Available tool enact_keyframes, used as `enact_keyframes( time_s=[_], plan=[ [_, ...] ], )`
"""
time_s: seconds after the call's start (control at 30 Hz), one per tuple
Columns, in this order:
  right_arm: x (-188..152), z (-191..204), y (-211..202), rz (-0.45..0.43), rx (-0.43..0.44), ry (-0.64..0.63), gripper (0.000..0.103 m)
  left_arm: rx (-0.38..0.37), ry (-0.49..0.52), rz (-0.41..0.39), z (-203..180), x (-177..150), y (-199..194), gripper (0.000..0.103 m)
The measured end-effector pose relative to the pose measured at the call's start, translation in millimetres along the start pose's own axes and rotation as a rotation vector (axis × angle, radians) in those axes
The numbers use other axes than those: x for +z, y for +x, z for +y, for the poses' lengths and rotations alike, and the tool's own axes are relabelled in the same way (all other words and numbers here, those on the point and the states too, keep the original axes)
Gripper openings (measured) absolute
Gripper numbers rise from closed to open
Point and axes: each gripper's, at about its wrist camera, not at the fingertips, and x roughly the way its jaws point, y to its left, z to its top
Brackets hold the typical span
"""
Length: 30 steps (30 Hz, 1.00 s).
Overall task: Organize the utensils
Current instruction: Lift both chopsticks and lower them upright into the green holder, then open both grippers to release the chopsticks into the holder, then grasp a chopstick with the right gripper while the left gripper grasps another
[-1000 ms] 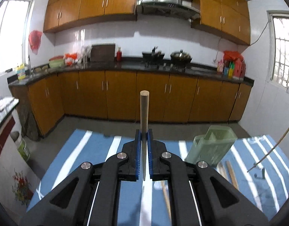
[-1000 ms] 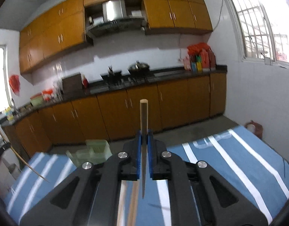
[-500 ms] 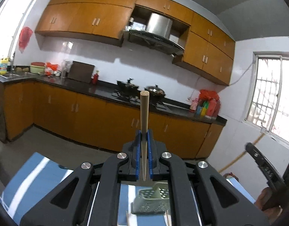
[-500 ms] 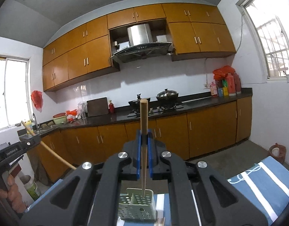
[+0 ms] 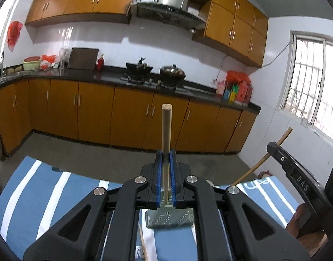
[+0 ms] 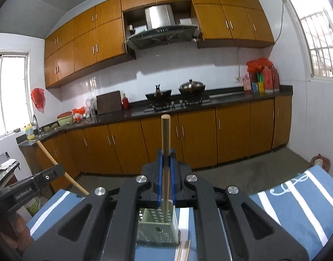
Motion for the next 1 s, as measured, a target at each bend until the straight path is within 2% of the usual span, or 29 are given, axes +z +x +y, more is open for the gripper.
enact_keyframes(
  time_s=[0.13,0.2,0.27,0.3,0.33,0.5,0.6,0.7,0.87,0.9,1.0],
  plan=[
    [-6.1,1.2,1.2,0.018,0.010,0.000,0.010,0.005,0.001,0.034,0.1,-5.6,6.8,0.008],
    [-5.6,3.6,0.1,0.015,0.011,-0.002,0.015,0.001,0.002,0.035,0.9,-5.6,4.7,0.009],
    [-4.5,3.6,-5.0,0.004,0.010,0.003,0.022,0.004,0.001,0.026,2.0,-3.7,0.5,0.018],
    [-3.8,3.5,-8.2,-0.001,0.010,0.006,0.024,0.007,-0.002,0.017,3.2,-2.1,-3.2,0.028],
    [-2.5,3.1,-13.1,-0.009,0.012,0.011,0.024,0.010,-0.002,0.009,2.0,-1.2,-4.7,0.031],
    [-1.1,-4.7,-42.8,-0.043,0.014,0.028,0.028,0.012,-0.013,-0.026,8.4,3.2,-25.2,0.032],
    [-13.8,-16.4,-62.7,-0.032,-0.014,0.033,0.031,0.031,-0.020,-0.040,21.6,-3.5,-45.0,0.032],
    [-42.0,-34.4,-70.0,0.042,-0.051,0.053,0.032,0.071,-0.024,-0.019,36.3,-18.7,-54.4,0.032],
    [-118.4,-59.0,-47.2,0.313,-0.104,0.095,0.032,0.189,-0.010,0.124,69.1,-72.3,-47.7,0.032],
    [-139.1,-63.1,-39.9,0.389,-0.102,0.115,0.029,0.202,-0.016,0.159,75.7,-84.0,-44.2,0.032],
    [-177.2,-62.0,-28.3,0.518,-0.083,0.141,0.019,0.231,-0.057,0.265,95.4,-122.0,-34.2,0.032]
  ],
)
